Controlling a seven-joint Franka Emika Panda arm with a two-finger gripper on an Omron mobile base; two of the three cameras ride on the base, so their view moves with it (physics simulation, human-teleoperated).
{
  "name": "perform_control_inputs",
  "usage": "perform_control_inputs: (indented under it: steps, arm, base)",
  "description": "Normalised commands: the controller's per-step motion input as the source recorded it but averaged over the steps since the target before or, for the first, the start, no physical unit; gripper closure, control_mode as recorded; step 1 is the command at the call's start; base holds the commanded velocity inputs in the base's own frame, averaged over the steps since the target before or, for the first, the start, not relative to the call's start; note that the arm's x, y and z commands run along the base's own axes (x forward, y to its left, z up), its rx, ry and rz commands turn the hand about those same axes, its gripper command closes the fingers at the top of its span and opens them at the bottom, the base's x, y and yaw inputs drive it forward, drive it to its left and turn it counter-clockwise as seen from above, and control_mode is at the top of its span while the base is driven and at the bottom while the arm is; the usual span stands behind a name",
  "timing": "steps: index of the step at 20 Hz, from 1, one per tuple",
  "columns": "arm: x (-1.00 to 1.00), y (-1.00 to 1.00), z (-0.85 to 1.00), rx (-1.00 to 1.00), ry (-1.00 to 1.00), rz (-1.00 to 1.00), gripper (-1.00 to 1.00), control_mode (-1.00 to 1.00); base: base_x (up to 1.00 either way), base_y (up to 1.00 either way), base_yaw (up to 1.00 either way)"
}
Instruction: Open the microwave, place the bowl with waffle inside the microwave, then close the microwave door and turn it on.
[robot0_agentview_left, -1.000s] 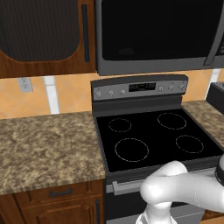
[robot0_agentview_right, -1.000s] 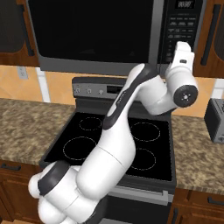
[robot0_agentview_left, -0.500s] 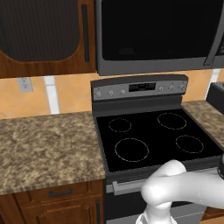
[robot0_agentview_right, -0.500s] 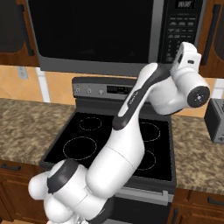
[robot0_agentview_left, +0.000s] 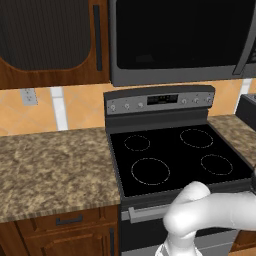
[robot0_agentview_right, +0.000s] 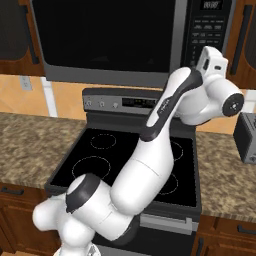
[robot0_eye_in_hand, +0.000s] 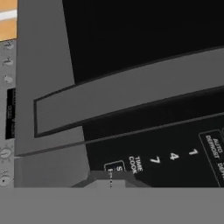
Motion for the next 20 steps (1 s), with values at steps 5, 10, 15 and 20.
perform_control_inputs:
  steps: [5,10,15,20]
  arm:
    - [0.57,0.0,-0.01,0.0,0.0,0.03,1.0,-1.0]
    - [0.55,0.0,-0.06,0.0,0.0,0.02,1.0,-1.0]
    - [0.28,0.46,-0.51,-0.06,-0.06,0.0,1.0,-1.0]
    - [-0.01,0.99,-0.73,-0.22,-0.16,-0.06,1.0,-1.0]
  base:
    - [0.0,0.0,0.0]
    - [0.0,0.0,0.0]
    - [0.0,0.0,0.0]
    - [0.0,0.0,0.0]
